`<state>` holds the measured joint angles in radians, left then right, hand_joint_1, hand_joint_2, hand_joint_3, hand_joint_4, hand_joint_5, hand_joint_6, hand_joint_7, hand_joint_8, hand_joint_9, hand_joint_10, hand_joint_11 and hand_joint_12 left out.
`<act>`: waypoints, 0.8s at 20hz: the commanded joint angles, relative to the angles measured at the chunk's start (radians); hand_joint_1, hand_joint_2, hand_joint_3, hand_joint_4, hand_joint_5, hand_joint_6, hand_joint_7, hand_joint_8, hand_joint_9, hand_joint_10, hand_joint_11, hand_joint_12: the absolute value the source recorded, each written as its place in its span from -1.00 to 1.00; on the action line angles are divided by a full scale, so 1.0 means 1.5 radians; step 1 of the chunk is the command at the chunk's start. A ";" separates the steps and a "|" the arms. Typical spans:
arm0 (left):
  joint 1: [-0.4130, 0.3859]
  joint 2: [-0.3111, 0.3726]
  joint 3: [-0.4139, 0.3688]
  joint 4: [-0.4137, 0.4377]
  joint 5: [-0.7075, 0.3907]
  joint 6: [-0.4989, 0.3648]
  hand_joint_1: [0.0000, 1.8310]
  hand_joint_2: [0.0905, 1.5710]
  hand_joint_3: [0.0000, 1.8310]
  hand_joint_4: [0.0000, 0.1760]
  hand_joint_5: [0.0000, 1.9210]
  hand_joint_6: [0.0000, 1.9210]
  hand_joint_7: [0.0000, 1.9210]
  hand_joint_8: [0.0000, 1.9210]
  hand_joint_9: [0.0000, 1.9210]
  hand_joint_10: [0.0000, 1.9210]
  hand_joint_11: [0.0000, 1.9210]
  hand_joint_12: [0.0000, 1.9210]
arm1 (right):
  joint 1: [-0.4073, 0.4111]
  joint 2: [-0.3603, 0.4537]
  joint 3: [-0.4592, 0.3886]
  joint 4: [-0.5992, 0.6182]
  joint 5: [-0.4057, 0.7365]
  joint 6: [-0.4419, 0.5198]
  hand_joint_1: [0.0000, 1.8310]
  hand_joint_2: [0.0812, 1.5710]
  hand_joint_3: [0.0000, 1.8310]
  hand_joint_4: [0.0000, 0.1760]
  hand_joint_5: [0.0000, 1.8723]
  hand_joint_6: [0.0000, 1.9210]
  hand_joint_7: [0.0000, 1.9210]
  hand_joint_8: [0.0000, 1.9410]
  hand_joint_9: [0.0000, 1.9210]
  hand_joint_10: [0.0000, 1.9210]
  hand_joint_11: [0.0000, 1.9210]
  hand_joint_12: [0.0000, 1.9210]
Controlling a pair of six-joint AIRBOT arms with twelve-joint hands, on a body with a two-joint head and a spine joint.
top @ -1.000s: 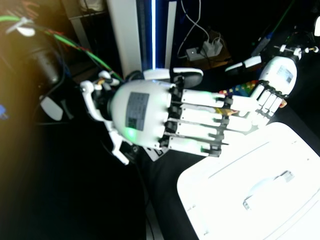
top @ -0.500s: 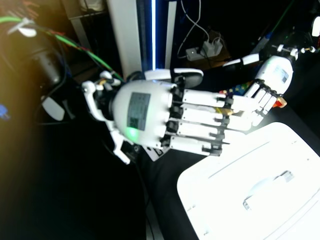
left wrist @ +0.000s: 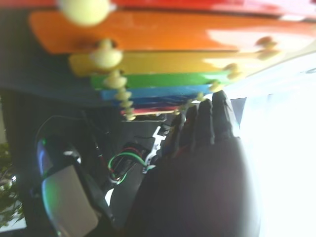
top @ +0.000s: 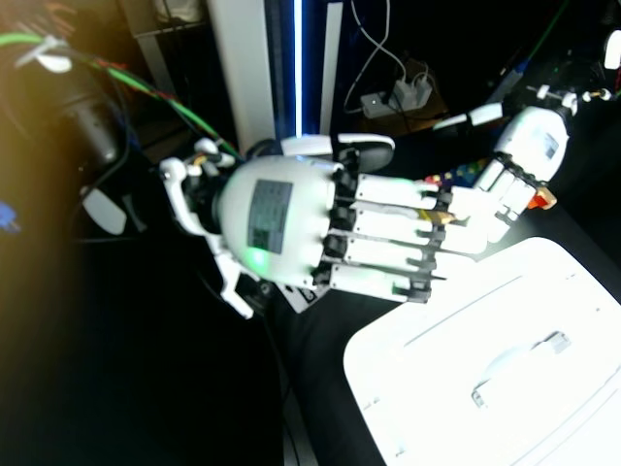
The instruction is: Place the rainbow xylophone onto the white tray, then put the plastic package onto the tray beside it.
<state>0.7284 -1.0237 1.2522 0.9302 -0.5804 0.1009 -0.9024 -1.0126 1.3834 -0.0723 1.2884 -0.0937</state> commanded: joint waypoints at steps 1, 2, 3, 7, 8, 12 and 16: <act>-0.004 -0.007 0.001 -0.026 -0.042 -0.007 -0.48 -0.23 -1.00 -0.63 -1.00 -1.00 -1.00 -1.00 -0.99 -1.00 -0.92 -0.96 | 0.004 -0.002 0.000 0.027 0.075 0.006 -0.39 0.27 -1.00 -0.56 -0.79 -1.00 -0.67 -1.00 -0.65 -1.00 -0.98 -0.38; -0.002 -0.009 0.002 -0.027 -0.041 -0.007 -0.45 -0.23 -1.00 -0.61 -1.00 -1.00 -1.00 -1.00 -0.99 -1.00 -0.93 -0.96 | 0.004 -0.002 0.000 0.027 0.075 0.006 -0.39 0.26 -1.00 -0.57 -0.79 -1.00 -0.67 -1.00 -0.65 -1.00 -0.97 -0.37; 0.002 -0.009 0.002 -0.028 -0.040 -0.007 -0.46 -0.25 -1.00 -0.70 -1.00 -1.00 -1.00 -1.00 -1.00 -1.00 -0.96 -0.97 | 0.004 -0.002 0.000 0.027 0.075 0.006 -0.38 0.25 -1.00 -0.73 -0.81 -1.00 -0.67 -1.00 -0.64 -0.99 -0.96 -0.37; 0.011 -0.009 0.001 -0.029 -0.038 -0.007 -0.44 -0.25 -1.00 -0.66 -1.00 -1.00 -1.00 -1.00 -1.00 -1.00 -0.96 -0.96 | 0.004 -0.002 0.000 0.027 0.076 0.006 -0.37 0.24 -1.00 -0.74 -0.82 -1.00 -0.66 -1.00 -0.63 -0.99 -0.95 -0.37; 0.013 -0.010 0.000 -0.029 -0.038 -0.007 -0.44 -0.24 -1.00 -0.58 -1.00 -1.00 -1.00 -1.00 -1.00 -1.00 -0.97 -0.96 | 0.004 -0.002 0.000 0.027 0.076 0.006 -0.36 0.25 -1.00 -0.64 -0.81 -1.00 -0.66 -1.00 -0.63 -0.99 -0.95 -0.37; 0.019 -0.013 0.001 -0.029 -0.031 -0.007 -0.43 -0.24 -1.00 -0.89 -1.00 -1.00 -1.00 -1.00 -1.00 -1.00 -1.00 -0.99 | 0.004 -0.003 -0.001 0.026 0.078 0.006 -0.35 0.24 -1.00 -0.78 -0.81 -1.00 -0.66 -1.00 -0.63 -1.00 -0.94 -0.36; 0.024 -0.022 0.006 -0.027 -0.027 -0.007 -0.35 -0.24 -1.00 -0.59 -1.00 -1.00 -1.00 -1.00 -0.99 -1.00 -1.00 -1.00 | 0.004 -0.004 -0.001 0.026 0.080 0.006 -0.33 0.23 -1.00 -0.78 -0.80 -1.00 -0.65 -1.00 -0.63 -1.00 -0.95 -0.36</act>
<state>0.7666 -1.0489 1.2591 0.9203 -0.5545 0.1005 -0.9024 -1.0180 1.3834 -0.0769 1.2892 -0.0937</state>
